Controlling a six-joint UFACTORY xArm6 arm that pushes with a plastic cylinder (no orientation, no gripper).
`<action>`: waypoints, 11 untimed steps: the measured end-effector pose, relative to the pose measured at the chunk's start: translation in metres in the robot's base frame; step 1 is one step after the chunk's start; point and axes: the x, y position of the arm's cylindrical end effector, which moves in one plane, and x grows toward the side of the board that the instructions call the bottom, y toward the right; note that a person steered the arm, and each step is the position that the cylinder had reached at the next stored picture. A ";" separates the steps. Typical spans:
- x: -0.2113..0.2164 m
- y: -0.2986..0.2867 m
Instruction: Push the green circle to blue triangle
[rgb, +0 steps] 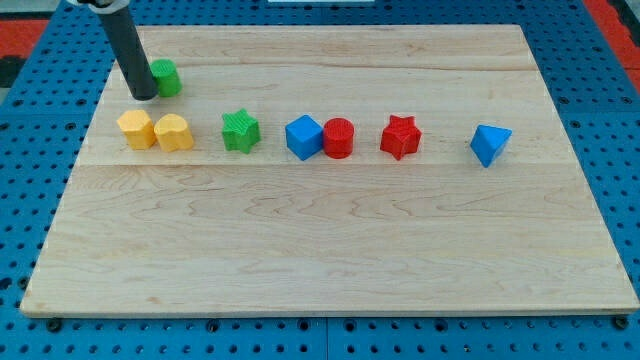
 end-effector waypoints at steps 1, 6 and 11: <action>-0.013 -0.038; -0.073 0.145; 0.030 0.340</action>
